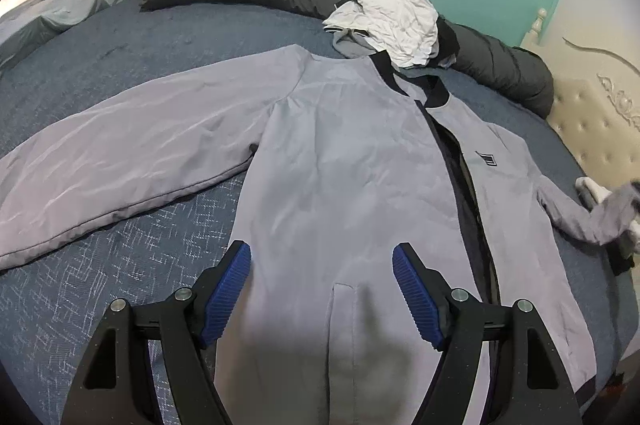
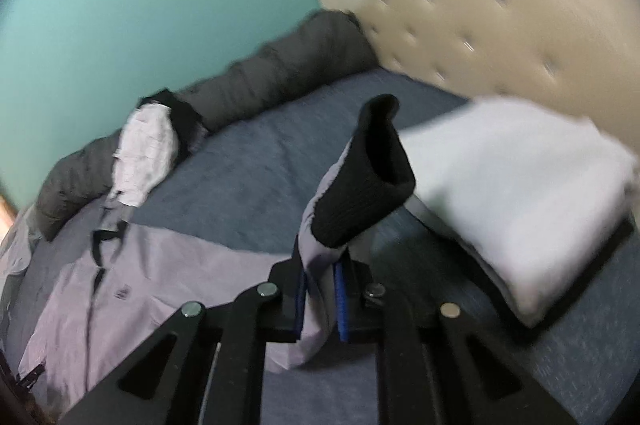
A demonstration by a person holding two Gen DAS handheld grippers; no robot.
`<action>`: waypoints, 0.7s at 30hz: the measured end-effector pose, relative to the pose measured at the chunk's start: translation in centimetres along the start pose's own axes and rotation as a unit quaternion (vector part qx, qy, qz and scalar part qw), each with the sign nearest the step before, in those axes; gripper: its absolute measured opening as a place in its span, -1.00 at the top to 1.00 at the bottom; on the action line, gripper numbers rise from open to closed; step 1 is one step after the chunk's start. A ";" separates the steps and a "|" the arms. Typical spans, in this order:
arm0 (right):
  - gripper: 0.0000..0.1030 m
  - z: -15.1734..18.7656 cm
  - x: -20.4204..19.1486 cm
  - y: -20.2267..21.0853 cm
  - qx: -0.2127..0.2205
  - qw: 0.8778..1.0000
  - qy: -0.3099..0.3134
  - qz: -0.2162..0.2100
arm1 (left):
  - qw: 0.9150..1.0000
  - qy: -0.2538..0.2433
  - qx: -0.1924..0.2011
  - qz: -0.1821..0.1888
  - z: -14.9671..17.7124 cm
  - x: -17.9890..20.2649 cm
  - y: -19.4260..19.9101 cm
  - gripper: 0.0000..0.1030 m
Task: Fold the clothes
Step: 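Grasp the black sleeve cuff with the right tool, then carry the sleeve by its cuff across the jacket body toward the left tool and release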
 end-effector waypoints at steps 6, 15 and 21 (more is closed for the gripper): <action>0.81 -3.0 -10.5 0.8 0.004 0.996 0.074 -0.044 | 1.000 0.006 0.007 0.015 -0.1 -0.6 0.4 -0.51; 0.82 -1.0 -29.9 0.1 -0.022 0.958 0.231 -0.167 | 0.999 0.026 0.013 0.029 0.1 -2.5 1.0 -0.51; 0.82 6.6 -40.1 -3.1 -0.099 0.916 0.312 -0.233 | 0.998 0.036 0.021 0.037 0.1 -3.5 1.9 -0.51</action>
Point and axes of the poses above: each gripper's, at about its wrist camera, not at the fingertips, and y roughly against the way its jaws point, x to its right, z to its underside, the point moved 2 cm from there along -y, roughly the way its jaws point, and after that the axes turned 15 degrees about -x, right-handed, at the moved point
